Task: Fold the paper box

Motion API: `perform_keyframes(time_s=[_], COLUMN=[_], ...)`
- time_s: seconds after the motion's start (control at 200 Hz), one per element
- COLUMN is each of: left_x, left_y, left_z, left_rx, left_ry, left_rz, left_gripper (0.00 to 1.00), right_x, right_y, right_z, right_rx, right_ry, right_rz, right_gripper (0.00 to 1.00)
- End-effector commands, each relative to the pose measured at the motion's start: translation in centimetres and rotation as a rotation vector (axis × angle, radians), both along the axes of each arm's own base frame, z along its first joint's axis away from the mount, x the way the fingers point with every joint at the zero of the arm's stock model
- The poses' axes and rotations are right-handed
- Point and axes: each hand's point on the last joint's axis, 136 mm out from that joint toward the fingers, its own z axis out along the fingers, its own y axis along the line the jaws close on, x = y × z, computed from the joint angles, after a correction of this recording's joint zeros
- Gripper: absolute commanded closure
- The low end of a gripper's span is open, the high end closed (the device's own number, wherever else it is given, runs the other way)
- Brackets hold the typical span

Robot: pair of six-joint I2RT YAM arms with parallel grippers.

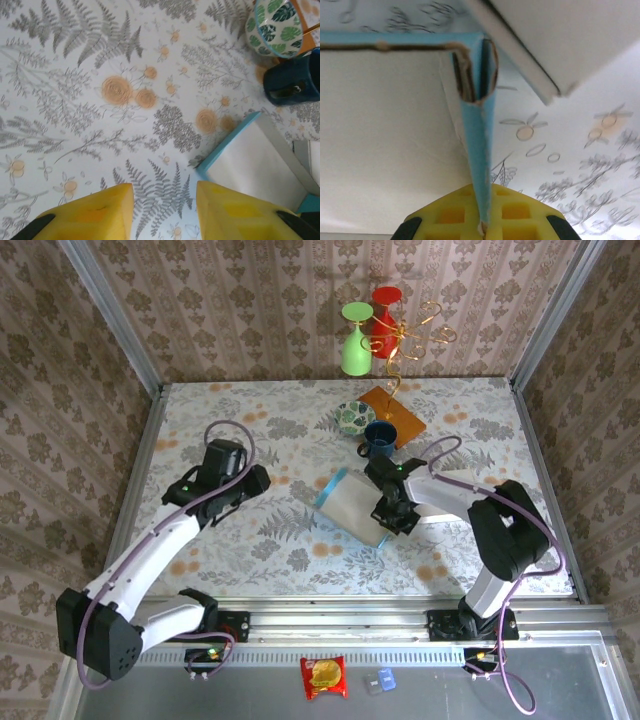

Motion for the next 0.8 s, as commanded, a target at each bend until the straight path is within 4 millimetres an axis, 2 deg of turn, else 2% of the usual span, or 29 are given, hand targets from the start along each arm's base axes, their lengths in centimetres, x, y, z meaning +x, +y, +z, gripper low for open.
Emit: perform_keyframes(time_s=[0.0, 0.145, 0.25, 0.395, 0.505, 0.595, 0.615, 0.705, 0.795], left_x=[-3.1, -4.3, -4.5, -4.3, -3.9, -3.5, -3.4, -3.1, -2.9], left_y=[-0.1, -1.4, -2.9, -5.4, -6.7, -7.1, -7.2, -7.3, -7.4], left_z=[-2.6, -4.5, -5.2, -5.9, -6.4, -6.2, -6.0, -5.4, -5.0], left_rx=[-0.025, -0.111, -0.159, -0.202, -0.213, -0.209, -0.208, -0.200, -0.190], left_ry=[0.121, 0.179, 0.186, 0.203, 0.208, 0.197, 0.192, 0.176, 0.172], left_rz=[-0.051, -0.084, -0.119, -0.165, -0.178, -0.184, -0.185, -0.195, -0.204], left_gripper=[0.64, 0.66, 0.66, 0.67, 0.67, 0.67, 0.67, 0.67, 0.67], right_x=[0.0, -0.4, -0.9, -1.0, -1.1, -0.8, -1.2, -0.8, -0.3], right_y=[3.3, 5.2, 6.3, 9.2, 10.5, 10.2, 9.6, 8.4, 7.3], right_z=[0.9, 1.0, 1.0, 0.2, 0.4, 1.4, 1.5, 3.6, 5.9], right_rx=[0.193, 0.255, 0.269, 0.340, 0.354, 0.350, 0.326, 0.298, 0.276], right_ry=[0.039, 0.104, 0.128, 0.145, 0.150, 0.095, 0.093, 0.018, -0.067], right_rz=[-0.260, -0.404, -0.492, -0.546, -0.504, -0.455, -0.443, -0.350, -0.221], right_gripper=[1.00, 1.00, 1.00, 1.00, 0.79, 0.61, 0.57, 0.46, 0.42])
